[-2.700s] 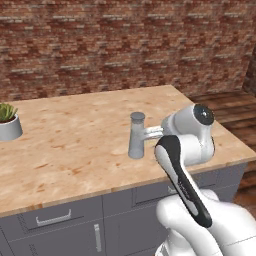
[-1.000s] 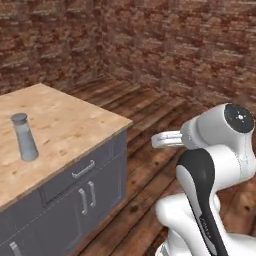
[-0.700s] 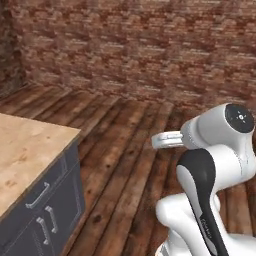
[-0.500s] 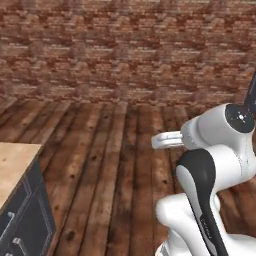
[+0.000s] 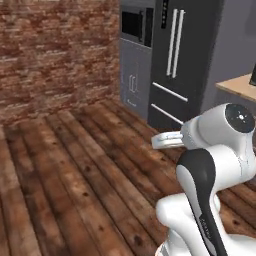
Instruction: Place the pitcher and cup on the dining counter for serving.
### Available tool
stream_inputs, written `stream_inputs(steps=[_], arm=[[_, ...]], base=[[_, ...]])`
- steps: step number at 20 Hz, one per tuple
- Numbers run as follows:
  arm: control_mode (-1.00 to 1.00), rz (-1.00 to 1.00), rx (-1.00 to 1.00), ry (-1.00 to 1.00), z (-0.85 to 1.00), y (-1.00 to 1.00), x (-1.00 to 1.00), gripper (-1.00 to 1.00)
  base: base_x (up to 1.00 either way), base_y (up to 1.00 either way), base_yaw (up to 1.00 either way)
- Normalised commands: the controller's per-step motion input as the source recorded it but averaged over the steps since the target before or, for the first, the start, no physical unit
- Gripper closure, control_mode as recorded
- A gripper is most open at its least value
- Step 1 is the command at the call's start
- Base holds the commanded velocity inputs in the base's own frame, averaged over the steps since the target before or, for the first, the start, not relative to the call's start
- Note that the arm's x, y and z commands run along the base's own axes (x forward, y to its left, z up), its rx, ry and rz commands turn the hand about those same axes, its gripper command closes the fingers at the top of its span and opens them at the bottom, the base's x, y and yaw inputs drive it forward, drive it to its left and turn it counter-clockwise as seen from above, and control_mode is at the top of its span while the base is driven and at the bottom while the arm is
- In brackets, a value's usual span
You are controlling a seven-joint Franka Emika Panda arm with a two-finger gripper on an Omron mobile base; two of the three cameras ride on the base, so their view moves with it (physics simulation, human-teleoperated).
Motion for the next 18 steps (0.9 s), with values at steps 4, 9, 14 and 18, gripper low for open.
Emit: stream_inputs(steps=[4, 9, 14, 18], arm=[[1.00, 0.00, 0.00, 0.00, 0.00, 0.00, 0.00, -1.00], [1.00, 0.00, 0.00, 0.00, 0.00, 0.00, 0.00, -1.00], [1.00, 0.00, 0.00, 0.00, 0.00, 0.00, 0.00, -1.00], [1.00, 0.00, 0.00, 0.00, 0.00, 0.00, 0.00, -1.00]], base=[[0.00, -0.07, -0.92], [0.00, -0.37, -0.86], [0.01, -0.66, -0.76], [0.17, -0.72, -0.68]])
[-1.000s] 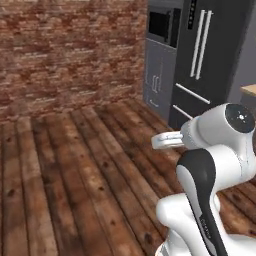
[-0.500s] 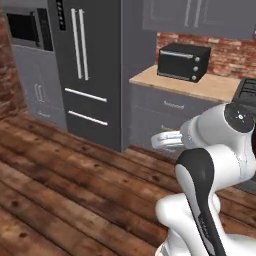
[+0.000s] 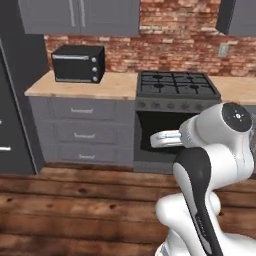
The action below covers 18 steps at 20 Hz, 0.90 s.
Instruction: Place the pitcher and cup on the dining counter for serving.
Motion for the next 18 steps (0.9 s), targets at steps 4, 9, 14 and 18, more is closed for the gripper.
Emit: stream_inputs(steps=[4, 9, 14, 18], arm=[[1.00, 0.00, 0.00, 0.00, 0.00, 0.00, 0.00, -1.00], [1.00, 0.00, 0.00, 0.00, 0.00, 0.00, 0.00, -1.00], [1.00, 0.00, 0.00, 0.00, 0.00, 0.00, 0.00, -1.00], [1.00, 0.00, 0.00, 0.00, 0.00, 0.00, 0.00, -1.00]], base=[[0.26, -0.85, -0.62], [0.53, -0.97, -0.49], [0.75, -0.99, -0.42], [0.76, -0.89, -0.46]])
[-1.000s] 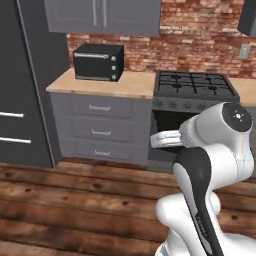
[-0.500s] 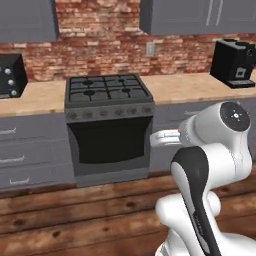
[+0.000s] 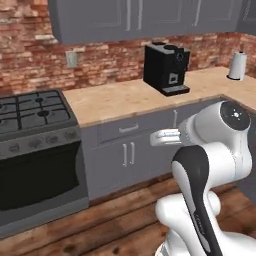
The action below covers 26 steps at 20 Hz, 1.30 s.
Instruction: Place the pitcher and cup on the dining counter for serving.
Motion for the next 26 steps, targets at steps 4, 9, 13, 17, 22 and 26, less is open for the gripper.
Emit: stream_inputs(steps=[4, 9, 13, 17, 22, 26], arm=[[1.00, 0.00, 0.00, 0.00, 0.00, 0.00, 0.00, -1.00], [1.00, 0.00, 0.00, 0.00, 0.00, 0.00, 0.00, -1.00], [1.00, 0.00, 0.00, 0.00, 0.00, 0.00, 0.00, -1.00], [1.00, 0.00, 0.00, 0.00, 0.00, 0.00, 0.00, -1.00], [1.00, 0.00, 0.00, 0.00, 0.00, 0.00, 0.00, -1.00], [1.00, 0.00, 0.00, 0.00, 0.00, 0.00, 0.00, -1.00]], base=[[0.74, -0.89, -0.46], [0.54, -0.67, -0.58], [0.43, -0.25, -0.71], [0.78, -0.08, -0.62], [1.00, 0.04, -0.48], [1.00, 0.30, -0.44]])
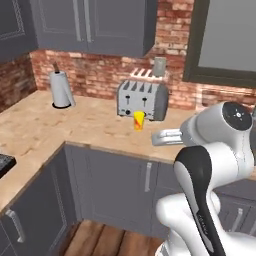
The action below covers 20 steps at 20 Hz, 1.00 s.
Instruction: Place the pitcher and cup on the dining counter for serving.
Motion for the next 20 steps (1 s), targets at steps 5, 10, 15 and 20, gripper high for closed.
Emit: stream_inputs(steps=[5, 10, 15, 20], arm=[[1.00, 0.00, 0.00, 0.00, 0.00, 0.00, 0.00, -1.00], [1.00, 0.00, 0.00, 0.00, 0.00, 0.00, 0.00, -1.00], [1.00, 0.00, 0.00, 0.00, 0.00, 0.00, 0.00, -1.00], [1.00, 0.00, 0.00, 0.00, 0.00, 0.00, 0.00, -1.00]], base=[[0.80, 0.30, -0.46], [0.30, 0.71, -0.51], [0.29, 0.39, -0.42], [0.09, 0.19, -0.13]])
